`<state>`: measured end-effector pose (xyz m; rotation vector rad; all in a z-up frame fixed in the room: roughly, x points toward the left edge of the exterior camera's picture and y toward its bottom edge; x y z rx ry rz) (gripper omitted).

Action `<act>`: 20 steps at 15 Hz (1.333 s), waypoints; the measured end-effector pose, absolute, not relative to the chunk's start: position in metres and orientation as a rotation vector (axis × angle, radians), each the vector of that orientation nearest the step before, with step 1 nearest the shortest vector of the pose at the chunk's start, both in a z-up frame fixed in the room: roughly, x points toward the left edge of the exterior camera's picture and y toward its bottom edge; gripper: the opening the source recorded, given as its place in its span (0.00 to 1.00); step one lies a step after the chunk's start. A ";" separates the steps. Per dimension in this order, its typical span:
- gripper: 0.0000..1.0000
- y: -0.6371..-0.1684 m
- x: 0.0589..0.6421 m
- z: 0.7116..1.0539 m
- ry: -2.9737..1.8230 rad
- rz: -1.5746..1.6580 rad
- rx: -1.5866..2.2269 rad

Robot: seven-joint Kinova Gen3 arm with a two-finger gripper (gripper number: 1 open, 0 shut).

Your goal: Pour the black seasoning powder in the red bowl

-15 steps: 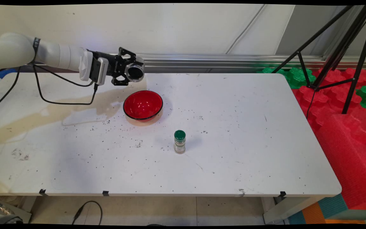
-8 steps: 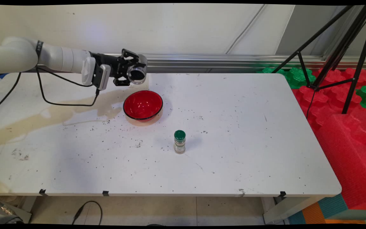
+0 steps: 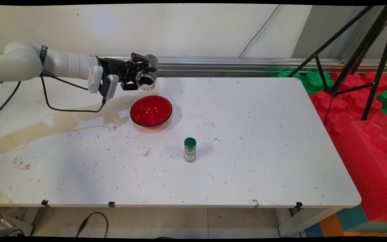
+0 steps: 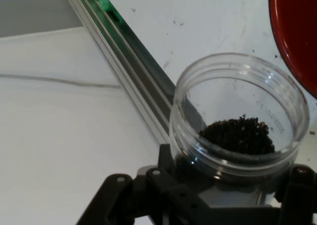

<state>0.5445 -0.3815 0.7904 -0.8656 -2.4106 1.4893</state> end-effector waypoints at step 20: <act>0.00 -0.370 0.528 0.791 -2.321 1.666 -1.282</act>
